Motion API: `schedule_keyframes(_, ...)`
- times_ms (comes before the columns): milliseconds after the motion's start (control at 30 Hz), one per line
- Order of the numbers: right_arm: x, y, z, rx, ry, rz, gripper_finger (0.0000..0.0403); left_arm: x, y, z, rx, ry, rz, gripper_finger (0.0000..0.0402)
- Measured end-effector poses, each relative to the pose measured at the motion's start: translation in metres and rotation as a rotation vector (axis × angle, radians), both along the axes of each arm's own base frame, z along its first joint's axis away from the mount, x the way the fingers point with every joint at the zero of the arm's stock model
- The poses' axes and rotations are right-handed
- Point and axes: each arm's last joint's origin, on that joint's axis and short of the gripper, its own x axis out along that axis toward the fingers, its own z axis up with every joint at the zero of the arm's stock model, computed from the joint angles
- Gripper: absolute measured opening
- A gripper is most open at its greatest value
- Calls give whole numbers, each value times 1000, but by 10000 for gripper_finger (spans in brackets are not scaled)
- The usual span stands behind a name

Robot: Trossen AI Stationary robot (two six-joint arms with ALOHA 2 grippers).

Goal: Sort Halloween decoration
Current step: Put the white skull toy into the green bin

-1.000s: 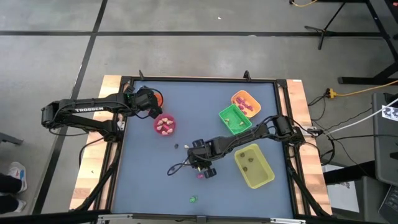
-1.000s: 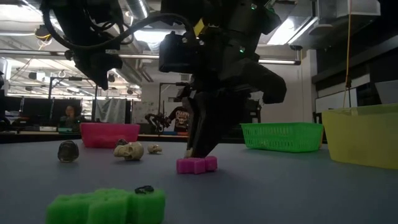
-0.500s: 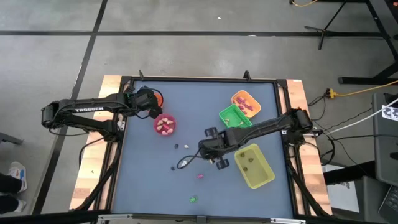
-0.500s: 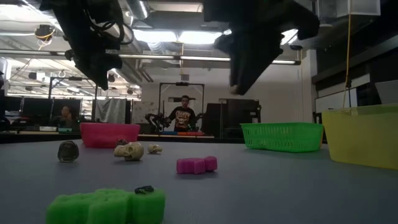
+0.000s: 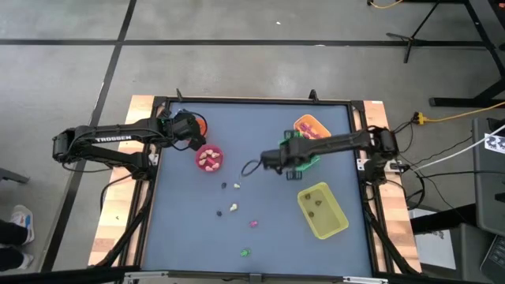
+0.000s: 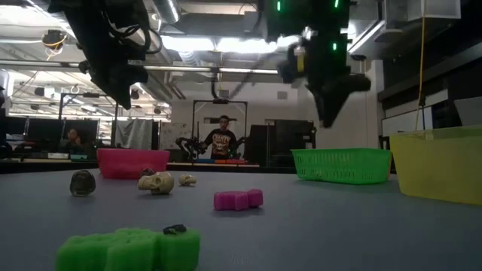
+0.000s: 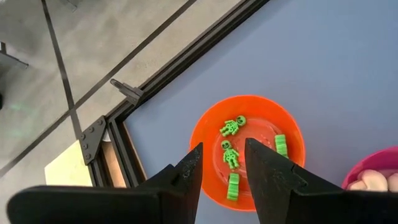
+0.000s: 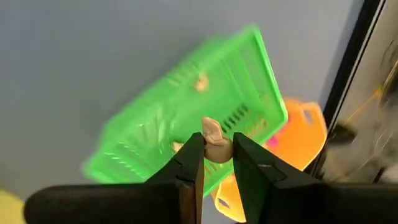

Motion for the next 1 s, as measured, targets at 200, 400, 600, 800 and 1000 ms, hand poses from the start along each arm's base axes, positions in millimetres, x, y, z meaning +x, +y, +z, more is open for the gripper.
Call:
schedule_keyframes(200, -16, -36, -25, 29, 85, -149, 69, 0, 0, 0, -19, -6, -10, 103)
schedule_keyframes(400, -21, -49, -31, 63, 102, -194, 69, 0, -1, 0, -17, 6, -22, 103)
schedule_keyframes(600, -20, -48, -31, 67, 105, -185, 69, 1, -1, -1, -44, 12, -52, 103)
schedule_keyframes(800, -20, -46, -31, 143, 99, -195, 71, 2, -2, -2, -96, 4, -97, 103)
schedule_keyframes(1000, -20, -45, -32, 158, 97, -196, 122, 9, -3, 0, -160, -56, -206, 103)
